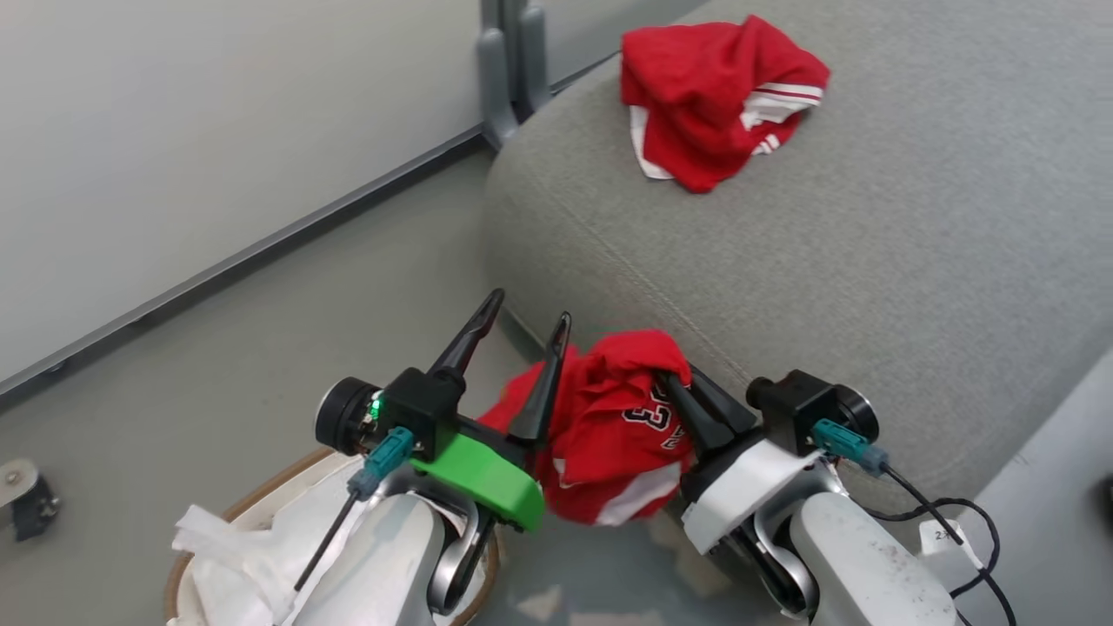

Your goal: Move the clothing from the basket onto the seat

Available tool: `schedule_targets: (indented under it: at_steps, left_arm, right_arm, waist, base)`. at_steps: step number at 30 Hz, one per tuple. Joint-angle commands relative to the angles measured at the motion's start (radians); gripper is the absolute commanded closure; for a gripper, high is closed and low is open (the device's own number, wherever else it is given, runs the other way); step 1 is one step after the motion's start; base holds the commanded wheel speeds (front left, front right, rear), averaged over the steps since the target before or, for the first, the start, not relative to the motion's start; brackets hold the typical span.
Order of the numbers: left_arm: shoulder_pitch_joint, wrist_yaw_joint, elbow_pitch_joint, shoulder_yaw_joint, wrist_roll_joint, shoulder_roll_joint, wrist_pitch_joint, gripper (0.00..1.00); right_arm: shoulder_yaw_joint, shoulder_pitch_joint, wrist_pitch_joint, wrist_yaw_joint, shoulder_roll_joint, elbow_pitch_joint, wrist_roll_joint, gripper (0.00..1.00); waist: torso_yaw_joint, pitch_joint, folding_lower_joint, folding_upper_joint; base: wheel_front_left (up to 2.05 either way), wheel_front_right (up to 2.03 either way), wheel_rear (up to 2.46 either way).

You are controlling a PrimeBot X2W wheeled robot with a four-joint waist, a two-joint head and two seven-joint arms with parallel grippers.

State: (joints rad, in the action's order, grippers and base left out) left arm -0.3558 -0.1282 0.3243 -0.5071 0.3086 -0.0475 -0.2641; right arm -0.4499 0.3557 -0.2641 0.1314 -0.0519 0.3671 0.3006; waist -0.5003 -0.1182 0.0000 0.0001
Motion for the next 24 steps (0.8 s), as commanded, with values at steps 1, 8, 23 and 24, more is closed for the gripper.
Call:
schedule_targets:
  at_steps: [1, 8, 23, 24]
  left_arm:
    - [-0.014, -0.004, 0.009, -0.008, 0.008, -0.006, 0.0, 0.0]
    - [-0.04, -0.004, 0.029, -0.031, 0.005, -0.008, 0.0, 0.0]
    - [-0.054, -0.004, -0.01, -0.027, -0.028, -0.07, 0.0, 0.0]
    - [-0.054, -0.004, -0.015, -0.025, -0.03, -0.074, 0.0, 0.0]
  right_arm:
    - [0.018, -0.015, 0.0, -0.001, 0.0, -0.019, -0.011, 1.0]
    - [0.107, 0.003, 0.0, -0.001, -0.001, -0.107, -0.06, 1.0]
    - [0.2, 0.483, 0.0, -0.001, -0.162, -0.142, -0.234, 1.0]
    - [0.202, 0.521, 0.0, -0.001, -0.173, -0.137, -0.24, 1.0]
  waist:
    - [-0.058, -0.029, 0.0, -0.0001]
    - [-0.061, -0.061, 0.0, -0.0001]
    - [-0.062, -0.206, 0.0, -0.0001]
    - [-0.062, -0.217, 0.0, -0.0001]
  base:
    - [0.0, 0.0, 0.0]
    - [0.07, 0.07, 0.07]
    - [0.0, 0.0, 0.0]
    - [0.0, 0.0, 0.0]
